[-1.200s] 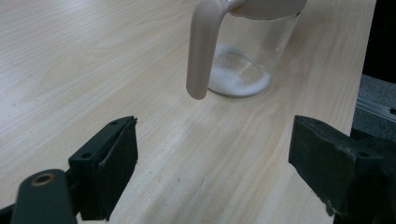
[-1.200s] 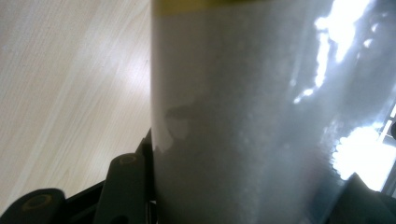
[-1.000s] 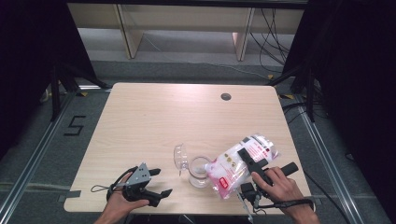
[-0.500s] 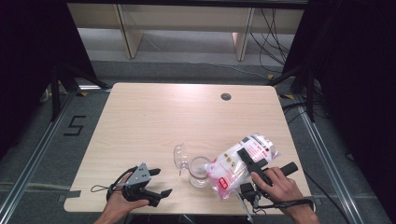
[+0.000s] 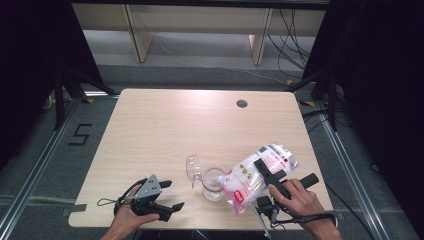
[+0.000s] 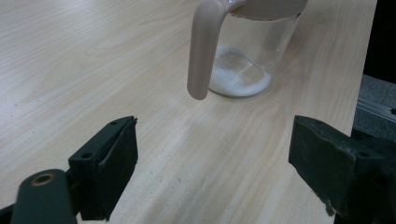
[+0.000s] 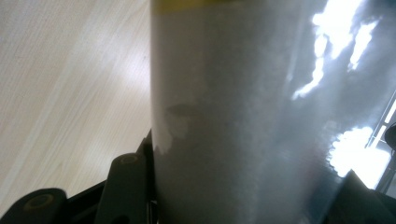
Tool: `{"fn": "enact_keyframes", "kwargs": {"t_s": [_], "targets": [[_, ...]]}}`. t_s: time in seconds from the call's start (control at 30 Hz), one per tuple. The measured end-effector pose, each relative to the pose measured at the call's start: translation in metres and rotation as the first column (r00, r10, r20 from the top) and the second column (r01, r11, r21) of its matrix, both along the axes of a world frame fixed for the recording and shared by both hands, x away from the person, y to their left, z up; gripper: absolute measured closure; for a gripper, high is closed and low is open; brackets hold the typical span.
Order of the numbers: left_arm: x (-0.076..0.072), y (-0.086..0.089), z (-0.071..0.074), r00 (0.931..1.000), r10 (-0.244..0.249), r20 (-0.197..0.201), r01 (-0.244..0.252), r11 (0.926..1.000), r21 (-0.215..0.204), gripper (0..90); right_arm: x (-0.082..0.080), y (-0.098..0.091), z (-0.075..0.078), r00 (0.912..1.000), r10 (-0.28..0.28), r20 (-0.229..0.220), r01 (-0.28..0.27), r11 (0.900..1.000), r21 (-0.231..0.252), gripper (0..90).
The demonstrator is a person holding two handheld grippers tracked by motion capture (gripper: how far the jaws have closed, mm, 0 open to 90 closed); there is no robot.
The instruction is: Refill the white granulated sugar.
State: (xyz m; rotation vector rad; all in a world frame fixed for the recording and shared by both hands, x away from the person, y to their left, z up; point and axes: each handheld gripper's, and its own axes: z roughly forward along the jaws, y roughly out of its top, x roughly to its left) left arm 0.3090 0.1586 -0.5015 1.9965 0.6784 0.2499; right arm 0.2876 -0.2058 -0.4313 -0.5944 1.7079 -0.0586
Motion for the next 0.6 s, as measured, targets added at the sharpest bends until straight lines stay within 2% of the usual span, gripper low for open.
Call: {"fn": "enact_keyframes", "kwargs": {"t_s": [0.23, 0.3, 0.6], "targets": [[0.0006, 0.0003, -0.0001, 1.0, -0.008, 0.005, 0.008, 1.0, 0.004, 15.3, 0.0014, 0.0026, 0.0016, 0.9994, 0.033, 0.01, -0.032, 0.9988, -0.037, 52.1], [0.0, -0.0001, -0.0003, 1.0, -0.002, 0.003, 0.002, 1.0, -0.006, 15.4, 0.0009, 0.001, -0.0015, 1.0, 0.0, -0.003, 0.0, 1.0, -0.006, 52.1], [0.0005, 0.0002, -0.0003, 0.9999, -0.005, -0.009, 0.005, 1.0, 0.0, 15.4, 0.0023, 0.0014, -0.003, 0.9999, 0.005, -0.013, -0.005, 1.0, -0.004, 52.4]]}}
